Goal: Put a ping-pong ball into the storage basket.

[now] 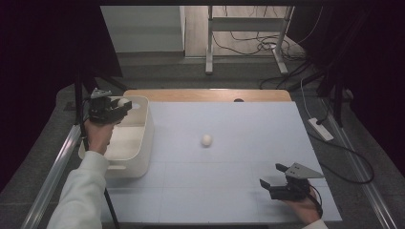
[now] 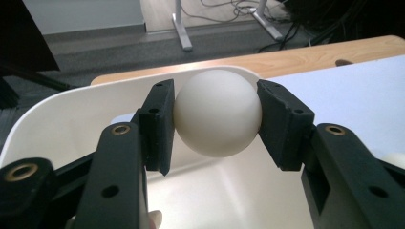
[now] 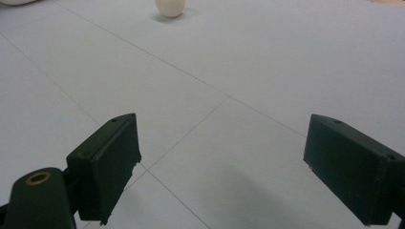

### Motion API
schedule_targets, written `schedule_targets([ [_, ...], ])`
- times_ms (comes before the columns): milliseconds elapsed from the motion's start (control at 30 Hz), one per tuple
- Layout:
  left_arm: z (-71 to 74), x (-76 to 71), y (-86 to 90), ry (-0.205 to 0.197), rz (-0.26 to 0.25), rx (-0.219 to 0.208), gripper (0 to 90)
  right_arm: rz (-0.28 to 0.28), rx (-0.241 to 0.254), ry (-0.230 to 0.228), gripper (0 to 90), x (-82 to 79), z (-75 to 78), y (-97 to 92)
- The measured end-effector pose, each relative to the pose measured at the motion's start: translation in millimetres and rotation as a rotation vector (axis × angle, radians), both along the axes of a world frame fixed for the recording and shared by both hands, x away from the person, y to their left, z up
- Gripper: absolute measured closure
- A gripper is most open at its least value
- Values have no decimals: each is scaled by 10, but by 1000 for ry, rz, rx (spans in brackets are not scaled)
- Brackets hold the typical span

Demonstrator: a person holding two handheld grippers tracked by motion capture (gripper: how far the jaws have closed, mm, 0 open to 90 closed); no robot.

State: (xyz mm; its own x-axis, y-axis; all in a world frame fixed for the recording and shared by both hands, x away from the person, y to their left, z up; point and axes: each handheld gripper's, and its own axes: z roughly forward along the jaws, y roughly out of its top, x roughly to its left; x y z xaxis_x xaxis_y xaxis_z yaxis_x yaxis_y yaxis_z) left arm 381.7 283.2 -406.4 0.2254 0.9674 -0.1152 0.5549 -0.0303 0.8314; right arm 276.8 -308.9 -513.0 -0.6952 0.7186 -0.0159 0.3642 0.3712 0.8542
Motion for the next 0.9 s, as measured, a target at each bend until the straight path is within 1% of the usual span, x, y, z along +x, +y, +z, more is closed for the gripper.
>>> schedule_targets([
  [100, -26, 23, 10, 20, 1, 9, 504, -3, -3, -1, 117, 0, 0, -1],
  [133, -44, 36, 12, 33, 5, 11, 504, -1, -1, 0, 117, 1, -1, -1],
  [267, -63, 57, 15, 48, 8, 38, 504, -2, -4, 0, 117, 1, -1, -2],
  [333, -71, 62, 14, 57, 10, 34, 504, -3, -3, -1, 117, 1, -1, -3],
  [400, -85, 73, 15, 69, 7, 41, 504, -2, -2, -2, 117, 0, 1, -3],
  [567, -110, 94, 20, 102, 11, 45, 504, -2, -2, -3, 118, -2, 3, -3],
  [633, -127, 105, 22, 124, 11, 47, 503, -1, -2, -3, 118, -2, 3, -3],
  [667, -127, 105, 22, 124, 11, 47, 502, -1, -2, -3, 118, -2, 3, -3],
  [733, -142, 112, 28, 140, 9, 62, 502, -2, -3, -2, 118, 0, 1, -4],
  [800, -150, 113, 35, 149, 11, 65, 502, -2, -3, -2, 118, 0, 1, -4],
  [900, -147, 106, 36, 147, 11, 59, 501, -1, -4, -3, 118, 0, 0, -3],
])
